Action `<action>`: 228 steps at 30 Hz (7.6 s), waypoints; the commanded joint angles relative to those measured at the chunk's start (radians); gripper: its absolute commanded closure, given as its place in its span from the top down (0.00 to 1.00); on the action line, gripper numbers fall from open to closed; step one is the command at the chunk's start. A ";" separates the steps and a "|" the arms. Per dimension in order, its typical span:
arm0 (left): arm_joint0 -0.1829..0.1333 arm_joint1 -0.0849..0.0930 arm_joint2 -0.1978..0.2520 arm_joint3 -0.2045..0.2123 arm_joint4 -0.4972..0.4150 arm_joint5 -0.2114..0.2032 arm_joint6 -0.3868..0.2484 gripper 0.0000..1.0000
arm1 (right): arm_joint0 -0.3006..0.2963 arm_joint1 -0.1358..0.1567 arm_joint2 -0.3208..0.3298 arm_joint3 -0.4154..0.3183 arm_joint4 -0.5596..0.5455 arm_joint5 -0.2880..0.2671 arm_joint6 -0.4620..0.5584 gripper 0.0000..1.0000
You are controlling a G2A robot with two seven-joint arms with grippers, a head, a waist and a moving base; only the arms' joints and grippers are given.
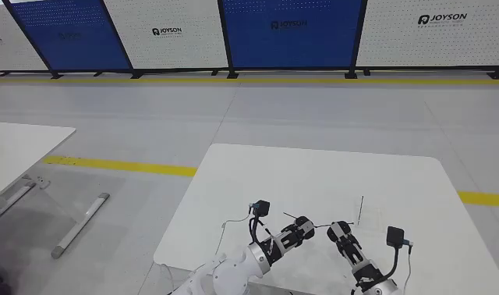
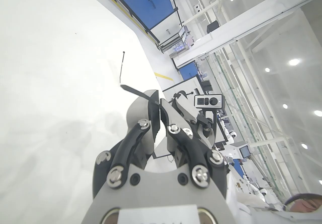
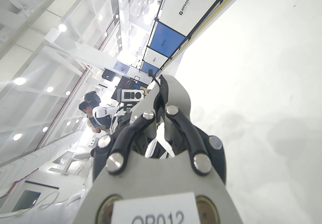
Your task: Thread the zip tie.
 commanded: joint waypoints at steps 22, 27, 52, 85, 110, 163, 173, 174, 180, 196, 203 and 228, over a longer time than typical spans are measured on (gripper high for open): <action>0.006 0.000 0.002 -0.008 0.037 -0.024 0.041 0.00 | -0.005 0.002 0.004 -0.009 -0.017 0.026 -0.004 0.00; 0.009 0.001 0.009 -0.016 0.118 -0.013 0.074 0.00 | -0.003 0.002 -0.002 -0.011 -0.027 0.030 -0.002 0.00; 0.013 -0.002 0.032 -0.019 0.151 0.000 0.074 0.00 | 0.025 -0.001 -0.032 0.005 -0.044 0.053 0.005 0.00; 0.017 -0.001 0.009 -0.023 0.113 -0.002 0.075 0.13 | 0.009 0.002 -0.015 0.004 -0.051 0.053 -0.014 0.00; 0.024 0.001 0.010 -0.031 0.106 -0.036 0.057 0.00 | 0.013 0.002 -0.023 0.002 -0.049 0.043 -0.004 0.00; 0.018 -0.002 0.021 -0.028 0.119 -0.005 0.060 0.00 | 0.001 0.004 -0.026 -0.010 -0.073 0.036 -0.012 0.00; 0.018 -0.002 0.026 -0.027 0.109 -0.030 0.048 0.00 | 0.006 0.007 -0.011 0.001 0.000 0.000 0.033 0.00; 0.018 -0.001 0.025 -0.027 0.109 -0.031 0.047 0.00 | 0.006 0.007 -0.008 0.002 0.004 -0.002 0.033 0.00; 0.021 0.000 0.022 -0.032 0.100 -0.042 0.044 0.00 | 0.010 0.008 -0.008 0.009 0.001 0.009 0.038 0.00; 0.023 0.001 0.015 -0.029 0.098 -0.033 0.048 0.41 | 0.006 0.007 -0.014 0.001 -0.039 0.038 -0.005 0.00; 0.030 0.004 -0.006 -0.039 0.086 -0.034 0.064 0.30 | 0.004 0.006 -0.015 -0.003 -0.050 0.050 -0.021 0.00; 0.022 0.000 0.008 -0.032 0.077 -0.027 0.059 0.00 | 0.002 0.008 -0.007 -0.004 -0.035 0.043 -0.005 0.33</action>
